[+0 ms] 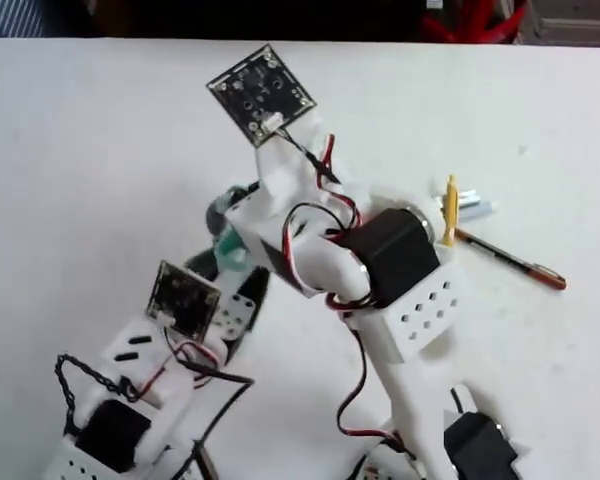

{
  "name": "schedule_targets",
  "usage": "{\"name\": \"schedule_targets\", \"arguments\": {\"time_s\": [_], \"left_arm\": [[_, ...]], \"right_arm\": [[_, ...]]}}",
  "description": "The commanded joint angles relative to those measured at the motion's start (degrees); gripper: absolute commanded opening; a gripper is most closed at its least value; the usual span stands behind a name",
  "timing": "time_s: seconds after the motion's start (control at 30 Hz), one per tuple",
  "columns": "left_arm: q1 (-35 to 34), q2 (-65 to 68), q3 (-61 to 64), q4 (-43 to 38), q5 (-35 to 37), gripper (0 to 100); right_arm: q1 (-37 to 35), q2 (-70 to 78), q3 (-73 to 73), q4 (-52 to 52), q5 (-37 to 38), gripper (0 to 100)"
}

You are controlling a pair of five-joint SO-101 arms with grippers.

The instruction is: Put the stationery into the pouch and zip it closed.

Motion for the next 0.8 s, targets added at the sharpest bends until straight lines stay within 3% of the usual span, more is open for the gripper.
{"name": "schedule_targets", "arguments": {"time_s": [0.0,0.3,0.5,0.77], "left_arm": [[0.2,-0.6,1.2,-5.9,-1.7,3],[0.1,-0.6,0.3,-3.6,-1.8,2],[-0.2,-0.6,-3.4,2.0,-1.9,2],[-0.2,-0.6,-3.5,2.2,-1.9,2]], "right_arm": [[-0.9,-1.3,0.0,0.3,1.1,1.9],[7.7,-1.3,7.0,-9.9,7.1,1.9],[11.6,-1.3,12.5,-18.4,7.2,1.9],[13.5,-1.2,12.6,-22.5,7.2,1.9]]}}
